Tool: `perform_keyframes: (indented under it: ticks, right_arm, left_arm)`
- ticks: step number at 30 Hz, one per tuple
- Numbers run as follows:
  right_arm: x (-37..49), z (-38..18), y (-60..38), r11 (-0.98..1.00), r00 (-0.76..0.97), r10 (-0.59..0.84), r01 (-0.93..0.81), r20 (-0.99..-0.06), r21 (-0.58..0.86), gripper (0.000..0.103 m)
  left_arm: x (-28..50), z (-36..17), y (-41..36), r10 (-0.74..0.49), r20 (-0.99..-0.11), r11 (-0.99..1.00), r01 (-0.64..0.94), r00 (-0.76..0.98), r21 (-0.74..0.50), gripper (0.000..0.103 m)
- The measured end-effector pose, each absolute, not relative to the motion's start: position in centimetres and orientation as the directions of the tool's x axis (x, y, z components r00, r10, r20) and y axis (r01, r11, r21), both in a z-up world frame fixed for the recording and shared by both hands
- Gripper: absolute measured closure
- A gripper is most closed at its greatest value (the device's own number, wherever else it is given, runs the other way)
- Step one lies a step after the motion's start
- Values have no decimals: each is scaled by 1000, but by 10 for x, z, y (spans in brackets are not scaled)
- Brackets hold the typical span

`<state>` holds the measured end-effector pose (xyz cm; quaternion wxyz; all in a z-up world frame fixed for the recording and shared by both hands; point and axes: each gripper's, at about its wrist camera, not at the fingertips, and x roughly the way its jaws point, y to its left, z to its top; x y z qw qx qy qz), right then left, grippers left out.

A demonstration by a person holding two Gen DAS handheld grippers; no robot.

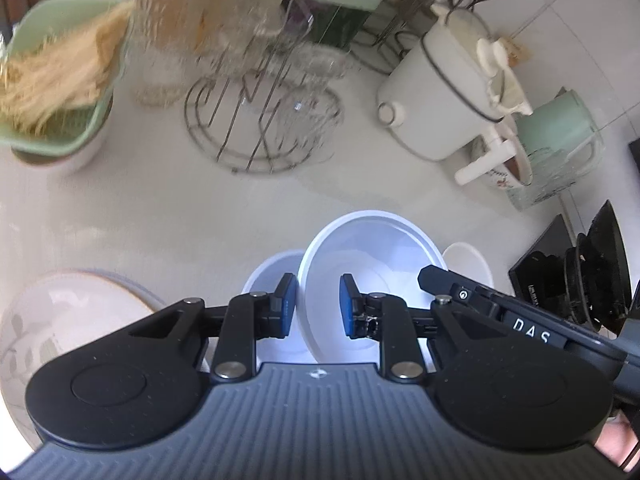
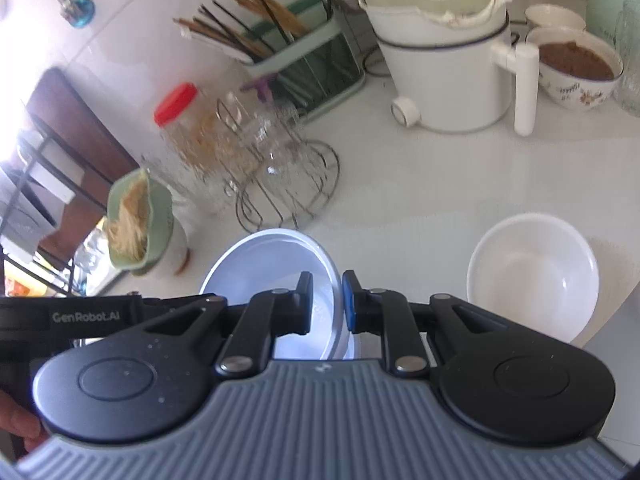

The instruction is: Organize plates and bowls

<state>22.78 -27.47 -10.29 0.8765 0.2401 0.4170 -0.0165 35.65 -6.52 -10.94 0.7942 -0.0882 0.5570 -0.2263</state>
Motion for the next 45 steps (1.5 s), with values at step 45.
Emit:
perform_keyframes:
  ticks: [45]
  right_arm:
    - [183, -51, -255, 943, 780, 76, 146, -621, 298, 53]
  left_arm:
    - [317, -58, -49, -437, -788, 889, 340, 433, -307, 58]
